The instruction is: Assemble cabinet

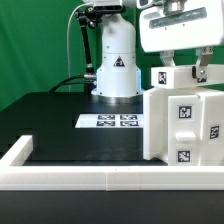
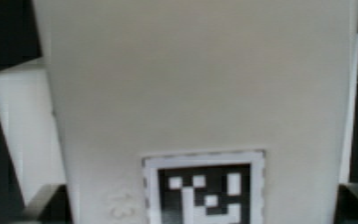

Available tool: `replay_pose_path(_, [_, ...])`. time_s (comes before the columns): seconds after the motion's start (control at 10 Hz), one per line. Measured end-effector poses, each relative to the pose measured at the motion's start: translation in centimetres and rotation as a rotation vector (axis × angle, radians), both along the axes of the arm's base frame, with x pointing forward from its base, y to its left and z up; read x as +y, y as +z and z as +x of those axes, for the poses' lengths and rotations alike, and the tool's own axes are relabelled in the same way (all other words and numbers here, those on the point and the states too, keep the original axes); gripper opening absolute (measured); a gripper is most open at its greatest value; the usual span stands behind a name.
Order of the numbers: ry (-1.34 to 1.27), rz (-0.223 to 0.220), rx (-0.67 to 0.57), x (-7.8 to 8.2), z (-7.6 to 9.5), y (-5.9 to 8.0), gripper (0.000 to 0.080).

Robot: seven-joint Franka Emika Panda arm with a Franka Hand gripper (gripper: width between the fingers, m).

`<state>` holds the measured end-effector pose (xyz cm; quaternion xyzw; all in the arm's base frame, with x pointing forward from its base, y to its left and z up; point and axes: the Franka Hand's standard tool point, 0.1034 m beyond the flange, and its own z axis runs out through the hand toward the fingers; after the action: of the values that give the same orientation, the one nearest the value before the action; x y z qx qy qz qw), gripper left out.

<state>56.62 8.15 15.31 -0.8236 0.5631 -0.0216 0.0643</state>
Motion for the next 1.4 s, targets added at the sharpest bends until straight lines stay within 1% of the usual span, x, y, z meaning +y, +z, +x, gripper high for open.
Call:
replay_pose_path(0.4, [-0.306, 0.044, 0.026, 0.9, -0.1, 0.0, 0.0564])
replay_pose_path(0.5, [-0.434, 0.065, 0.041, 1.3, -0.2, 0.0, 0.0564])
replay_pose_path(0.8, [-0.574, 0.104, 0.061, 1.9, -0.3, 0.0, 0.0573])
replay_pose_path(0.9, [-0.542, 0.102, 0.058, 1.9, -0.3, 0.0, 0.0733])
replay_pose_path(1.0, [-0.519, 0.113, 0.054, 2.0, -0.2, 0.3, 0.0786])
replay_pose_path(1.1, [-0.501, 0.119, 0.048, 2.2, -0.1, 0.6, 0.0795])
replay_pose_path(1.2, [-0.472, 0.123, 0.049, 2.6, -0.2, 1.3, 0.0795])
replay_pose_path(1.4, [-0.408, 0.139, 0.056, 3.8, -0.2, 3.6, 0.0796])
